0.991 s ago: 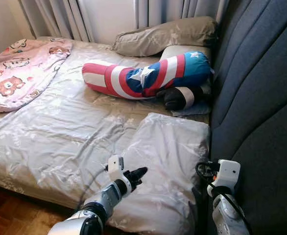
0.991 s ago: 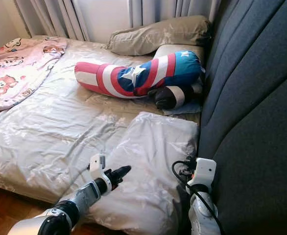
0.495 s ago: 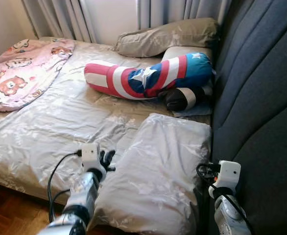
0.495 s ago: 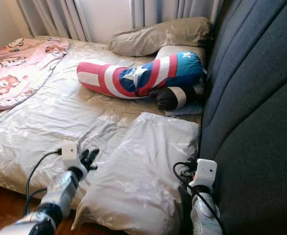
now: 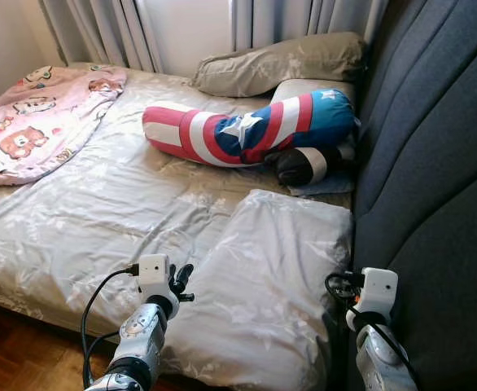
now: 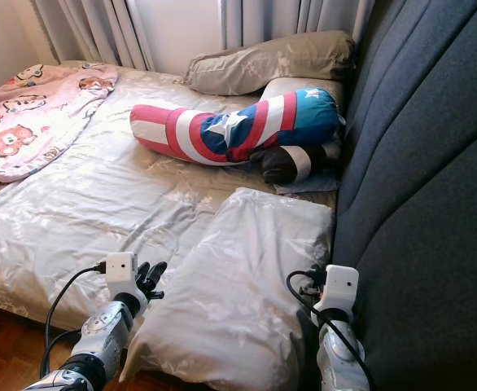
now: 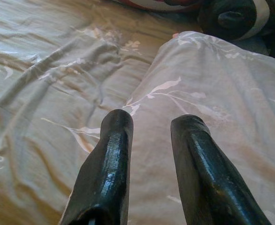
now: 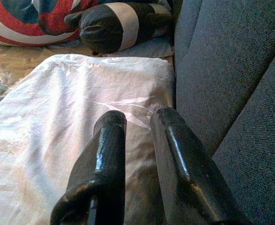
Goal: Clean up the room
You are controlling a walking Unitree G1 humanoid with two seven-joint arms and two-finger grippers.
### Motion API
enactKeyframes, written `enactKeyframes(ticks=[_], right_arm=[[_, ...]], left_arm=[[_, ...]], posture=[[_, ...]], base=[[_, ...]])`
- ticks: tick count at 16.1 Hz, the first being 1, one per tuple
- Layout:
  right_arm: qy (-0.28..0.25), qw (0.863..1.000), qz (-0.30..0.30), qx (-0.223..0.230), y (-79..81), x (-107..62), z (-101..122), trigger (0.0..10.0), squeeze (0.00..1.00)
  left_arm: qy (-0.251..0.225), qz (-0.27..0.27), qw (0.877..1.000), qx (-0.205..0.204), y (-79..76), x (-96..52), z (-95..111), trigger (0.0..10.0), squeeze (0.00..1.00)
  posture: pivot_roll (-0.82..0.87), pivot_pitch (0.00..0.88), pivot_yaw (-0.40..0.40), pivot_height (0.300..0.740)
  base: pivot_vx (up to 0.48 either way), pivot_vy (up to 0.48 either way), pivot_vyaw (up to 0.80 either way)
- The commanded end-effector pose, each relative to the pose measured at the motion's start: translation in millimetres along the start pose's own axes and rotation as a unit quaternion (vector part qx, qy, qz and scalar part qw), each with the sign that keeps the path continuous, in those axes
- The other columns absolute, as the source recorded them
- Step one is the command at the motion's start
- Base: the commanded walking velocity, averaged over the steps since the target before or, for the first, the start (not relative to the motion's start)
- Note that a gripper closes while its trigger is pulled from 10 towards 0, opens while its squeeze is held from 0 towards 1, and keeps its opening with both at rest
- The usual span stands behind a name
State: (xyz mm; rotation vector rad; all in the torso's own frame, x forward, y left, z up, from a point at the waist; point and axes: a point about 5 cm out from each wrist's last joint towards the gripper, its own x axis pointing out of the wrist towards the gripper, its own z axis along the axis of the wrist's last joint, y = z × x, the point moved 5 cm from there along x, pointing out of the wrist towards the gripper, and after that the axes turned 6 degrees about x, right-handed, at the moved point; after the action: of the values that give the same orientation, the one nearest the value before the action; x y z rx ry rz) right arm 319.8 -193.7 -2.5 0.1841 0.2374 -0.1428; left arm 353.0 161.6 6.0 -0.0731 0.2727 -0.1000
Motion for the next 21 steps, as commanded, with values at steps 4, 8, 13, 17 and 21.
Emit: enactKeyframes(ticks=[4,8,13,17,21], right_arm=[[0.042,0.998,-0.039,-0.008,-27.9,-8.9,-21.8,10.0,0.00],[0.082,0.995,-0.049,-0.011,-36.9,-15.4,-40.3,10.0,0.00],[0.120,0.991,-0.060,-0.007,-45.4,-22.6,-56.6,10.0,0.00],[0.152,0.986,-0.063,-0.002,-46.2,-28.9,-71.3,10.0,0.00],[0.220,0.974,-0.048,-0.004,-40.4,-44.7,-100.1,10.0,0.00]], left_arm=[[0.014,0.009,1.000,0.003,1.7,-2.5,-8.0,10.0,0.00],[0.037,0.029,0.999,0.010,11.5,-6.4,-17.2,10.0,0.00],[0.068,0.048,0.997,-0.003,21.9,-13.9,-32.6,10.0,0.00],[0.094,0.060,0.994,-0.006,28.5,-19.6,-44.0,10.0,0.00],[0.125,0.076,0.989,-0.004,38.4,-28.0,-57.7,10.0,0.00]], posture=[[-0.05,0.000,-0.019,0.740],[-0.05,0.000,-0.020,0.740],[-0.05,0.000,-0.022,0.740],[-0.05,0.000,-0.020,0.740],[-0.05,0.000,-0.020,0.740]], base=[[-0.258,0.000,0.00],[0.000,0.000,0.00],[0.000,0.000,0.00],[0.000,0.061,0.00],[0.000,0.301,0.00]])
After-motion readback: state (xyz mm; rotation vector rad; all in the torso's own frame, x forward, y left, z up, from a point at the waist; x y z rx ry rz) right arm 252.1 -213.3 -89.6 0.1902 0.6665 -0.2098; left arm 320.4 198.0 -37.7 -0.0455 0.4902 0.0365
